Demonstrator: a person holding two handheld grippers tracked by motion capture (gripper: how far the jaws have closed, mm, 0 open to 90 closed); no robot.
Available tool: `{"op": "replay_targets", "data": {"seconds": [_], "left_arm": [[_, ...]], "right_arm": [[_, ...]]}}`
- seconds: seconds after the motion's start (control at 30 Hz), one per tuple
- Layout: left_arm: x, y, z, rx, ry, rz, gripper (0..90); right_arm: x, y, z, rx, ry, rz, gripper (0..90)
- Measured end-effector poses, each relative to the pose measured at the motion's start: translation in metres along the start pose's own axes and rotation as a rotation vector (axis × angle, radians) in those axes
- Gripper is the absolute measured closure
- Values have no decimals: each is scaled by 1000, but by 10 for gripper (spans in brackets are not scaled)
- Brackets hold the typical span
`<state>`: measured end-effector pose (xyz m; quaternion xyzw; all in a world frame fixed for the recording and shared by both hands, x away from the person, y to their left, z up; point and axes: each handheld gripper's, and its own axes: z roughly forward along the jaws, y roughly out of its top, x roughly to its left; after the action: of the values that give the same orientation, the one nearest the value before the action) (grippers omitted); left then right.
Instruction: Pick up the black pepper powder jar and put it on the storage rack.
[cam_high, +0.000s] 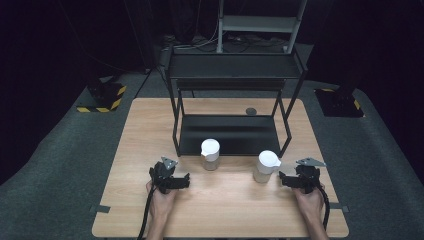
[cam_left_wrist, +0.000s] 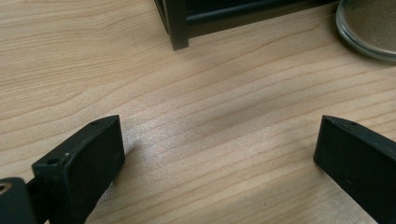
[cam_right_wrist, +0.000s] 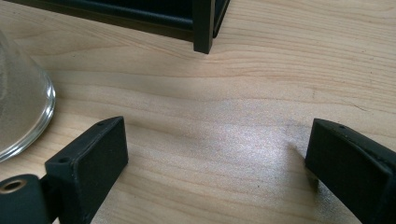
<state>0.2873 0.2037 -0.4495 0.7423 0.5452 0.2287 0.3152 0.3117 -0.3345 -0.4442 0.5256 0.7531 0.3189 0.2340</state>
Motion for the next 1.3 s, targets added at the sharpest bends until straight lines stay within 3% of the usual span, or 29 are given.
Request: {"op": "replay_targets", "data": {"seconds": [0.5,0.63,0.7,0.87,1.1,1.3], "left_arm": [[-1,0,-1,0,2,3,18],[-1,1,-3,16,-21,21,8],[-4,-2,-6,-5,-32,48,7],[-4,-1,-11,-24,-80,70,10],[-12,11,-10,-21,-126,112,15],[-19,21,-3,-19,-172,125,19]], "right_arm": [[1,0,0,-2,-3,1,51],[1,0,0,-2,-3,-1,50],[1,0,0,-1,-3,1,50],[1,0,0,-1,-4,2,49],[1,0,0,-1,-5,1,49],[1,0,0,-2,-4,-1,49]]}}
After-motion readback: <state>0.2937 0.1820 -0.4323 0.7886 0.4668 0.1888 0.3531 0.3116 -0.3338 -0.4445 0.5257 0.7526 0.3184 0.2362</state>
